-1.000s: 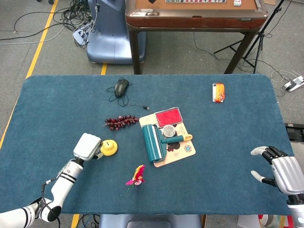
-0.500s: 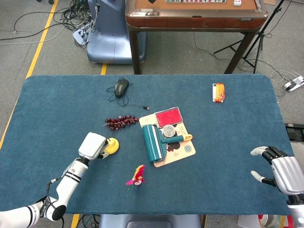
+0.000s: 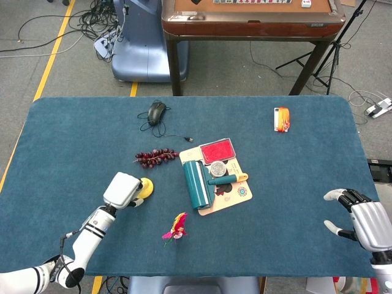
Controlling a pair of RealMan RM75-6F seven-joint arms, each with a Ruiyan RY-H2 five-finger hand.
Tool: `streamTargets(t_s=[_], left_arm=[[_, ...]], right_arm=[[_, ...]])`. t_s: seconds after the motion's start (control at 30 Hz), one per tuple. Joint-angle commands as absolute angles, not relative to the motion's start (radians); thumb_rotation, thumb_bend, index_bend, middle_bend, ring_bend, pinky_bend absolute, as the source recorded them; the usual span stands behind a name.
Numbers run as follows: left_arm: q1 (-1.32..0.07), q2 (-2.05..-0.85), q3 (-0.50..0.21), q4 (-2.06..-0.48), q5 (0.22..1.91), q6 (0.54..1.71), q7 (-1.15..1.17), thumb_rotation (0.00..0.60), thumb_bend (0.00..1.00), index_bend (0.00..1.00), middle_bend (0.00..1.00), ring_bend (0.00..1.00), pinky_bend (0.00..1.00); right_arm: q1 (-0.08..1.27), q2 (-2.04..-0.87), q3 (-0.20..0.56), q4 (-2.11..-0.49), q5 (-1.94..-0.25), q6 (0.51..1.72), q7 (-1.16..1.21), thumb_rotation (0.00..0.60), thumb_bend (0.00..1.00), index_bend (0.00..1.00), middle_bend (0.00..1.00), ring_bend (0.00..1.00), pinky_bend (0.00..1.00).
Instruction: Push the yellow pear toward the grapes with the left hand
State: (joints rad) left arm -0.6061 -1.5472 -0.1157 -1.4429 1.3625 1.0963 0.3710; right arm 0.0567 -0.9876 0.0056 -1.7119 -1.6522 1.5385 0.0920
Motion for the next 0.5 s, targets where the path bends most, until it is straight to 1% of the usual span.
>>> streamTargets(t_s=[0.03,0.27,0.5], left_arm=[[-0.595,-1.52,-0.108,-1.421,1.354,1.096,0.359,0.6,0.0,1.0,1.0,0.89,1.0],[-0.582,-1.501,-0.101,-1.35,1.351,1.093,0.297,0.6,0.0,1.0,1.0,0.89,1.0],[-0.593,-1.554,-0.118,-1.284,1.352,1.1,0.263,0.6,0.0,1.0,1.0,0.89,1.0]], right_arm=[[0.057,-0.989,0.006,-1.712,-1.654,1.54,0.092,0.6,0.0,0.41,0.39,0.32,0.52],[0.059,-0.993,0.005,-1.713,-1.651,1.533,0.085,0.6,0.0,0.41,0.39,0.32,0.52],[0.061,-0.993,0.005,-1.713,-1.65,1.528,0.084,0.6,0.0,0.41,0.39,0.32,0.52]])
